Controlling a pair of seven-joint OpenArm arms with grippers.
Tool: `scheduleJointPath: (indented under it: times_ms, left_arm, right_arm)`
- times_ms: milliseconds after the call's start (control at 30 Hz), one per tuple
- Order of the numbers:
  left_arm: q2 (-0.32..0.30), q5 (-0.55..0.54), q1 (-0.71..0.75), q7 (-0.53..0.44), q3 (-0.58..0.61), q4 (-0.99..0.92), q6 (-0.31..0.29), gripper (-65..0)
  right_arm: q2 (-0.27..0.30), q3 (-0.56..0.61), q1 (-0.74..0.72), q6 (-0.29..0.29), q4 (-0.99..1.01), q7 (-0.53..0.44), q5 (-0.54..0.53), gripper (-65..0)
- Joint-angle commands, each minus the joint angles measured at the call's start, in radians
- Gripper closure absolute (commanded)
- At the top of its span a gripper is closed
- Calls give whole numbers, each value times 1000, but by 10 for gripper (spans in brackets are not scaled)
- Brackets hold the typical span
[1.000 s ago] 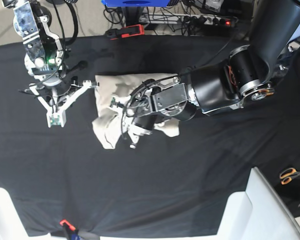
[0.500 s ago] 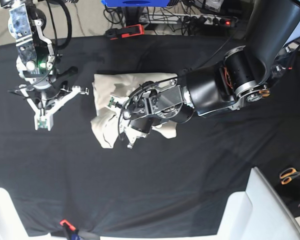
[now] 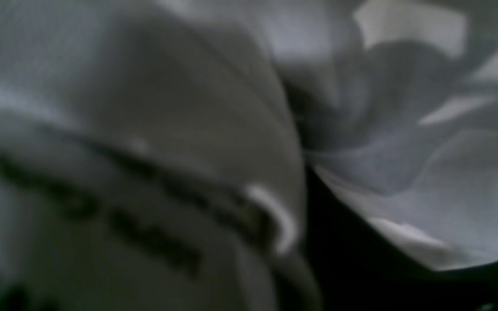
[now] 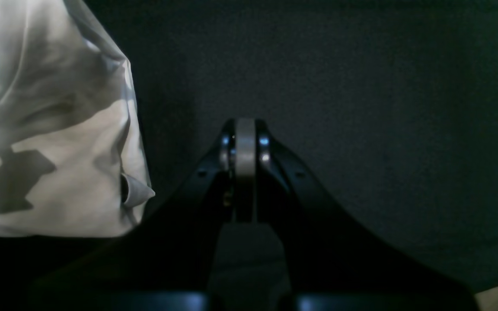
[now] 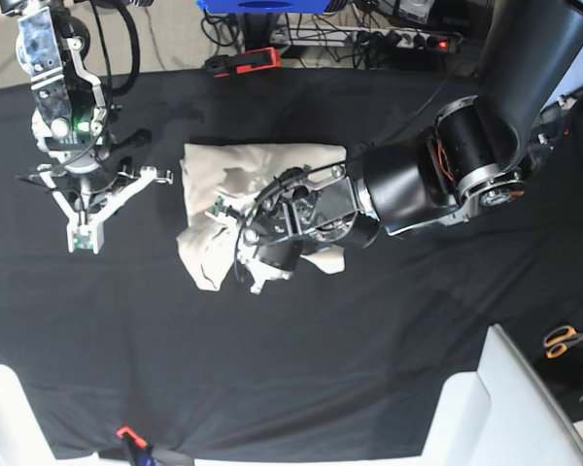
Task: Fold the T-shirt properly
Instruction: 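Press and smooth the folded bundle with the left gripper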
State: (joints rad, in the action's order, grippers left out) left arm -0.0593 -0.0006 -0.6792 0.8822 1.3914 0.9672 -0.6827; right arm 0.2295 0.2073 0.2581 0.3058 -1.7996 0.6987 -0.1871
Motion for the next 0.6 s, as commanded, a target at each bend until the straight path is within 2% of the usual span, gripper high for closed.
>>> scheduleJointPath:
  times_ms: [0, 400, 567]
  left_arm:
    - [2, 18, -32, 4, -2, 3, 10, -28]
    - [2, 18, -86, 4, -2, 0, 10, -406]
    - [0, 18, -118, 2, -2, -29, 10, -510]
  right_arm:
    - [6, -2, -12, 0, -15, -20, 5, -6]
    - [6, 4, -19, -3, 25, -21, 5, -6]
    - [6, 4, -24, -3, 25, -21, 5, -6]
